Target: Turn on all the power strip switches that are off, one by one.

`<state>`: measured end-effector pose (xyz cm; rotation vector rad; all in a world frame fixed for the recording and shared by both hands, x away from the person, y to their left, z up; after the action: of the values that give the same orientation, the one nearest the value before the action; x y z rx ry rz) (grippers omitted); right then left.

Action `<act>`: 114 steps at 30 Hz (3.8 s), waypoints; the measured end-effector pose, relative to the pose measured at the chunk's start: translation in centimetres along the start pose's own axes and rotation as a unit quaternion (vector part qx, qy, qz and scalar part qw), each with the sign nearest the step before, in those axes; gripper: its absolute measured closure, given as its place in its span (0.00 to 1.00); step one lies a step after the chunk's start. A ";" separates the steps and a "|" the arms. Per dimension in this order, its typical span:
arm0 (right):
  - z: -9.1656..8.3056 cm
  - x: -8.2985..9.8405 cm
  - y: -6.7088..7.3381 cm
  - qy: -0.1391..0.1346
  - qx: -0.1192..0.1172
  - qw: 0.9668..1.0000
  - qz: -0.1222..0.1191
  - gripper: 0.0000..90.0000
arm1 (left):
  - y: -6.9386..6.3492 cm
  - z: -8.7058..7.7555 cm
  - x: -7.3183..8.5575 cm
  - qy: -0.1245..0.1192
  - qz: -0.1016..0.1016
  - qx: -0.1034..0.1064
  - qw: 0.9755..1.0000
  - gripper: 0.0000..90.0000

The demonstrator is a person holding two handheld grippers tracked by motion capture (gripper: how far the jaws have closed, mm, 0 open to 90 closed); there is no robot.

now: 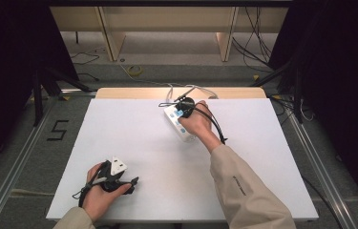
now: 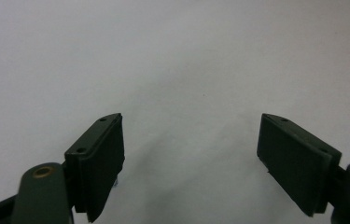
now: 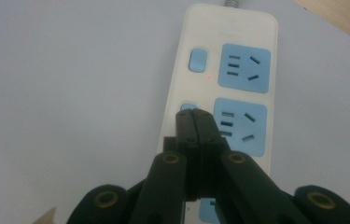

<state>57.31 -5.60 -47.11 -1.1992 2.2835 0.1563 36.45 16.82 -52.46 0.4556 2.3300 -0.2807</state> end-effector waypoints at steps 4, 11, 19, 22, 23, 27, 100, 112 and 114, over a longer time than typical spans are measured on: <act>-0.3 0.2 0.2 0.002 -0.004 1.000 0.001 1.00 | -0.1 0.0 0.0 -0.001 -0.002 0.000 1.000 0.25; -0.8 0.5 0.4 0.002 -0.004 1.000 -0.001 1.00 | -0.1 0.1 0.0 -0.001 -0.002 0.000 1.000 0.25; -1.2 0.7 0.8 0.002 -0.007 1.000 -0.001 1.00 | -0.1 0.0 0.0 0.000 -0.001 0.000 1.000 0.25; -1.2 0.9 0.9 0.005 -0.009 1.000 0.000 1.00 | -0.1 0.1 0.0 -0.001 -0.003 0.000 1.000 0.25; -1.2 1.0 1.0 0.005 -0.009 1.000 0.000 1.00 | -0.1 0.0 0.0 0.000 -0.001 0.000 1.000 0.25; -1.0 1.3 0.9 0.010 -0.009 1.000 -0.004 1.00 | -0.1 0.0 0.0 0.000 0.000 0.000 1.000 0.25; -0.1 2.2 1.0 0.008 -0.002 1.000 0.000 1.00 | -0.1 0.1 0.0 0.002 0.001 0.001 1.000 0.25; -1.3 2.9 1.1 -0.002 -0.007 1.000 -0.008 0.96 | -0.1 0.1 0.0 0.003 0.002 0.001 1.000 0.25; -1.4 3.2 1.2 -0.004 -0.009 1.000 -0.009 0.95 | -0.1 0.1 0.0 0.003 0.002 0.001 1.000 0.25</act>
<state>54.38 -7.70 -47.72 -1.2254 2.2681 0.1749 36.46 16.66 -52.59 0.4613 2.3344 -0.2802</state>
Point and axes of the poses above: each handheld gripper's, and its own axes: z roughly forward along the jaws, x roughly out of its underside, y roughly to its left, the point moved 5 cm from there along z, roughly forward along the jaws, and after that the axes turned 14 degrees about -z, right-handed, at the moved point
